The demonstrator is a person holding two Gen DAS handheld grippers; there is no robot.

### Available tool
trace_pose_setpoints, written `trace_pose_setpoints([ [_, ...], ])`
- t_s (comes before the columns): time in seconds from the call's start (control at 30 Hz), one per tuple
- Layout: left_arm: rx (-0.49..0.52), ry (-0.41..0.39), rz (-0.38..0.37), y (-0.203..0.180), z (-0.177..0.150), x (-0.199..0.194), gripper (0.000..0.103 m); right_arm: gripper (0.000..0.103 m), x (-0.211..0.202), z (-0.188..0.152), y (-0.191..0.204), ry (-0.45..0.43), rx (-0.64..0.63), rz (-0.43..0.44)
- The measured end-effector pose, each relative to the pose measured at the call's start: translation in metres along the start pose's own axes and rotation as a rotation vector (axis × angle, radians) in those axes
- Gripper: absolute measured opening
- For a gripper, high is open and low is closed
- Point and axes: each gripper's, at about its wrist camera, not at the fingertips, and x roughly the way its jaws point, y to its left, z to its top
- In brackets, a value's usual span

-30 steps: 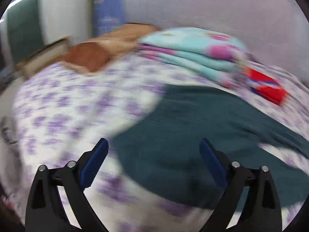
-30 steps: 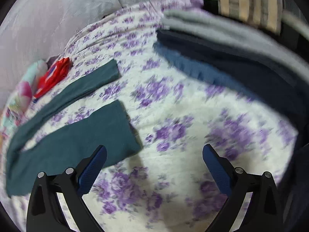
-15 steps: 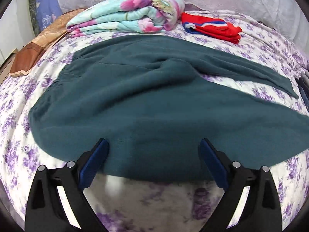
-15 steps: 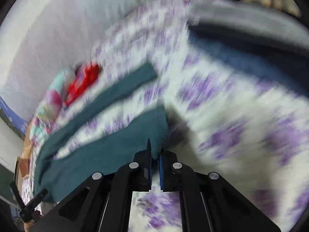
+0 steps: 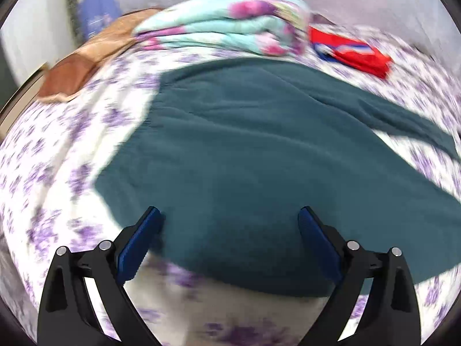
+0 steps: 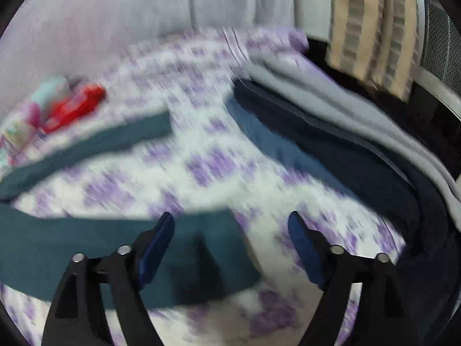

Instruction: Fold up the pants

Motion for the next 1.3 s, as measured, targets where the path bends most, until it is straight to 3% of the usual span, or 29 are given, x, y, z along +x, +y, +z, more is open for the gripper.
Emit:
trace_pose_setpoints([
  [0.3,-0.266,-0.012,0.077,0.085,0.002,-0.012,0.094,0.083,0.042,-0.028,0.037,0.171,-0.05,0.094],
  [0.47,-0.33,0.065,-0.005,0.099,0.005,0.008,0.094,0.088,0.043,-0.033,0.042,0.163,-0.054,0.102],
  [0.5,-0.333,0.087,-0.032,0.098,0.008,0.017,0.089,0.088,0.042,-0.034,0.041,0.163,-0.054,0.105],
  [0.53,-0.334,0.107,-0.051,0.095,0.008,0.025,0.075,0.088,0.042,-0.034,0.041,0.162,-0.054,0.111],
  [0.57,-0.335,0.128,-0.058,0.093,0.01,0.033,0.069,0.088,0.042,-0.034,0.04,0.161,-0.054,0.116],
  [0.6,-0.319,0.113,-0.006,0.088,0.014,0.038,0.057,0.088,0.042,-0.034,0.039,0.16,-0.051,0.124],
  [0.63,-0.292,0.087,0.023,0.083,0.017,0.039,0.027,0.088,0.042,-0.034,0.038,0.161,-0.048,0.128],
  [0.67,-0.269,0.075,0.025,0.079,0.02,0.038,0.011,0.088,0.042,-0.034,0.037,0.163,-0.047,0.13],
  [0.73,-0.276,0.056,0.018,0.076,0.021,0.026,0.005,0.088,0.041,-0.034,0.036,0.168,-0.049,0.133],
  [0.87,-0.22,-0.087,0.126,0.084,0.022,-0.023,0.007,0.092,0.038,-0.032,0.035,0.164,-0.057,0.138],
  [0.9,-0.196,-0.092,0.167,0.088,0.022,-0.026,0.014,0.096,0.041,-0.032,0.036,0.176,-0.061,0.144],
  [0.93,-0.179,-0.076,0.195,0.09,0.021,-0.021,0.03,0.097,0.046,-0.032,0.037,0.194,-0.065,0.15],
  [0.97,-0.166,-0.04,0.226,0.092,0.021,-0.011,0.036,0.098,0.054,-0.034,0.04,0.227,-0.08,0.142],
  [1.0,-0.154,0.039,0.262,0.095,0.019,0.008,0.047,0.099,0.057,-0.034,0.043,0.24,-0.099,0.127],
  [1.07,-0.15,0.122,0.259,0.098,0.015,0.023,0.05,0.099,0.055,-0.031,0.049,0.237,-0.144,0.115],
  [1.1,-0.151,0.116,0.244,0.099,0.015,0.021,0.055,0.099,0.051,-0.027,0.05,0.23,-0.164,0.128],
  [1.2,-0.194,-0.034,0.327,0.102,0.022,-0.013,0.082,0.099,0.038,-0.009,0.039,0.181,-0.141,0.142],
  [1.3,-0.219,-0.219,0.355,0.091,0.036,-0.051,0.092,0.099,0.035,0.022,0.023,0.101,-0.075,0.119],
])
